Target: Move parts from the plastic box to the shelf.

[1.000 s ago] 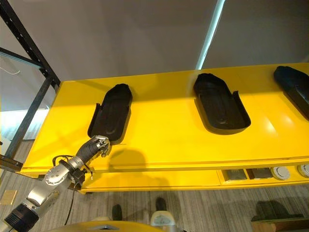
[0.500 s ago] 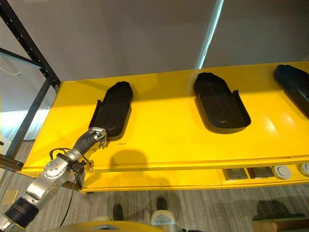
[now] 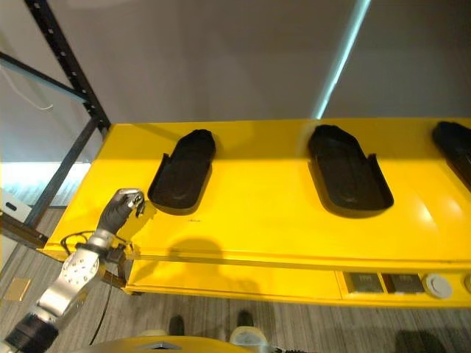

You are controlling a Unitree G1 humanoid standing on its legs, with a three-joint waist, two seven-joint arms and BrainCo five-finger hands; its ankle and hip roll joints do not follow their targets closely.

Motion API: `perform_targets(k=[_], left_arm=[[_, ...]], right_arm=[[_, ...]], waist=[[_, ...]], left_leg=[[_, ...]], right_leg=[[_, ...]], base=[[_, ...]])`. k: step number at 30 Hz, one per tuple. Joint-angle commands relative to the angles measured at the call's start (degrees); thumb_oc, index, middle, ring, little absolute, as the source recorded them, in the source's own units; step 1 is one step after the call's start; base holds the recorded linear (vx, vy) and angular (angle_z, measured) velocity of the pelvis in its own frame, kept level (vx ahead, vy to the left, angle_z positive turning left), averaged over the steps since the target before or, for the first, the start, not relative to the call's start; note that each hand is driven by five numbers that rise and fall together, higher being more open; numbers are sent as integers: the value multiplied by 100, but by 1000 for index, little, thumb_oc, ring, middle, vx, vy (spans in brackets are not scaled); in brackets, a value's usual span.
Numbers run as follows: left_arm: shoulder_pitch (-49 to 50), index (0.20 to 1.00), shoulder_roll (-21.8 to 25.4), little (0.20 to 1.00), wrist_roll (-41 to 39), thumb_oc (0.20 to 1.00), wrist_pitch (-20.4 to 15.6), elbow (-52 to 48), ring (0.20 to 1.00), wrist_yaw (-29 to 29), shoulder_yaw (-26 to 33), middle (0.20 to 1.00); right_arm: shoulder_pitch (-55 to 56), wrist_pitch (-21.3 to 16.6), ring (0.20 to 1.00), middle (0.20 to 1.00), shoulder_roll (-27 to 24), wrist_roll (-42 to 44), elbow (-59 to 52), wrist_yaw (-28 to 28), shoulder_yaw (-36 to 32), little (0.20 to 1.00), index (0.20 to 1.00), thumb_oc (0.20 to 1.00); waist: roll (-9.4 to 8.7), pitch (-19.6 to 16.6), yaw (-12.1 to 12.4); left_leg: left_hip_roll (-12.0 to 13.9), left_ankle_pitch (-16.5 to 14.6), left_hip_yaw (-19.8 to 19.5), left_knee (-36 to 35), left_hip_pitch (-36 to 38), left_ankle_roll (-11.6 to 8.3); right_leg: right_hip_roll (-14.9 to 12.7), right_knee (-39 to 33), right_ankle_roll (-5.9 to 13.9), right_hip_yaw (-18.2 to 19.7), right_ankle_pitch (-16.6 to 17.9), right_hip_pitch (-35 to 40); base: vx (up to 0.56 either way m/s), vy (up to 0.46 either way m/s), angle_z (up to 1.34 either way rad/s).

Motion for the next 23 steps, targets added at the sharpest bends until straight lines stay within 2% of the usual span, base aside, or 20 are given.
perform_targets(k=[1, 3, 6, 8, 9, 10, 11, 13, 14, 15, 16, 17, 18, 19, 20, 21, 23], left_arm=[[-426, 200, 253, 200, 1927, 200, -1132, 294, 200, 2102, 160, 200], [-347, 200, 294, 200, 2351, 200, -1242, 490, 200, 2219, 160, 200], [-192, 200, 318, 200, 2230, 200, -1138, 746, 200, 2210, 32, 200], [-34, 200, 227, 200, 1577, 200, -791, 924, 200, 2196, -30, 200], [76, 200, 92, 200, 826, 200, -305, 1088, 200, 2306, -36, 200], [217, 200, -29, 200, 461, 200, -134, 1396, 200, 2418, -24, 200], [328, 200, -171, 200, 528, 200, -242, 1746, 200, 2493, 14, 200], [552, 200, -552, 200, 420, 200, -84, 2564, 200, 2690, 100, 200], [744, 200, -845, 200, 1145, 200, -393, 3323, 200, 2647, 191, 200], [823, 200, -986, 200, 1513, 200, -357, 3610, 200, 2621, 140, 200], [869, 200, -1045, 200, 1288, 200, -173, 3769, 200, 2342, 90, 200], [914, 545, -1207, 545, 994, 545, -149, 4138, 545, 2207, 136, 545], [941, 1000, -1354, 1000, 539, 1000, -37, 4685, 1000, 2118, 213, 1000], [892, 1000, -1453, 1000, 422, 1000, -366, 5125, 1000, 2234, 426, 1000], [809, 1000, -1399, 1000, 462, 1000, -501, 5271, 1000, 2139, 592, 1000], [724, 1000, -1411, 1000, 735, 1000, -490, 5420, 1000, 2086, 706, 1000], [550, 1000, -1341, 1000, 512, 1000, -287, 5418, 1000, 1512, 694, 1000]], right_arm=[[-503, -151, 1000, 1000, 237, 308, 475, -19, 243, 1000, 1000, 1000], [-597, -155, 1000, 1000, 228, 510, 495, -49, 288, 1000, 1000, 1000], [-715, -120, 1000, 1000, 152, 570, 515, -52, 294, 1000, 1000, 1000], [-778, -97, 1000, 1000, 95, 653, 528, -78, 291, 1000, 1000, 1000], [-816, -41, 1000, 1000, 58, 657, 523, -87, 286, 1000, 1000, 1000], [-826, -1, 1000, 1000, 16, 656, 502, -86, 271, 1000, 1000, 1000], [-835, 13, 1000, 1000, 20, 704, 494, -111, 285, 1000, 1000, 1000], [-862, 61, 1000, 1000, 24, 943, 501, -218, 319, 1000, 1000, 1000], [-860, 125, 1000, 1000, 52, 952, 554, -208, 295, 1000, 1000, 1000], [-837, 149, 1000, 1000, 61, 937, 628, -158, 280, 1000, 1000, 1000], [-808, 129, 1000, 1000, 54, 916, 664, -125, 253, 1000, 1000, 1000], [-781, 138, 1000, 1000, 54, 928, 674, -124, 236, 1000, 1000, 1000], [-748, 134, 1000, 1000, 48, 876, 676, -103, 197, 1000, 1000, 1000], [-754, 135, 1000, 1000, 51, 863, 669, -100, 185, 1000, 1000, 1000], [-719, 105, 1000, 1000, 82, 814, 641, -125, 160, 1000, 1000, 1000], [-722, 88, 1000, 1000, 89, 853, 642, -125, 208, 1000, 1000, 1000], [-670, 66, 1000, 1000, 86, 833, 599, -61, 215, 1000, 1000, 1000]], waist=[[-194, 205, 104], [-225, 229, 206], [-228, 291, 309], [-222, 336, 379], [-216, 360, 430], [-211, 391, 467], [-220, 421, 505], [-256, 505, 606], [-299, 546, 662], [-326, 558, 691], [-331, 559, 695], [-332, 560, 689], [-331, 544, 650], [-333, 529, 617], [-335, 493, 543], [-347, 447, 505], [-355, 381, 408]], left_leg=[[54, -704, 74, 39, 124, -52], [79, -682, 13, 62, 103, -71], [130, -646, -32, 116, 66, -134], [163, -639, -60, 159, 29, -176], [181, -628, -90, 189, -6, -206], [197, -599, -122, 225, -57, -247], [210, -569, -154, 262, -105, -277], [243, -515, -274, 369, -247, -337], [264, -469, -332, 410, -314, -374], [290, -458, -365, 421, -329, -385], [297, -451, -375, 417, -335, -390], [307, -429, -383, 416, -349, -401], [319, -415, -365, 402, -343, -400], [323, -395, -353, 397, -334, -408], [324, -402, -295, 378, -312, -397], [330, -403, -263, 383, -313, -389], [308, -434, -206, 365, -273, -349]], right_leg=[[-71, 68, -85, -355, -934, 394], [-39, 94, -129, -427, -961, 408], [5, 146, -184, -524, -995, 383], [40, 152, -219, -573, -1026, 386], [52, 161, -234, -613, -1040, 377], [52, 175, -230, -663, -1038, 359], [56, 198, -234, -697, -1031, 337], [81, 251, -258, -783, -1034, 292], [102, 254, -251, -821, -1013, 290], [130, 254, -262, -827, -1018, 295], [137, 249, -256, -823, -1017, 294], [140, 256, -246, -828, -1006, 278], [141, 251, -235, -816, -1006, 279], [138, 255, -222, -807, -992, 271], [128, 227, -203, -749, -997, 297], [123, 223, -206, -709, -997, 291], [104, 208, -180, -637, -978, 278]], base=[[-79, -68, 33], [-89, -60, 39], [-104, -48, 13], [-98, -42, 10], [-101, -32, 7], [-118, -42, 6], [-132, -64, 7], [-118, -100, 29], [-64, -119, 35], [-31, -98, 34], [-13, -42, 28], [-1, 13, 27], [15, 41, 7], [55, 70, -5], [87, 81, -17], [114, 90, -19], [92, 79, -12]])
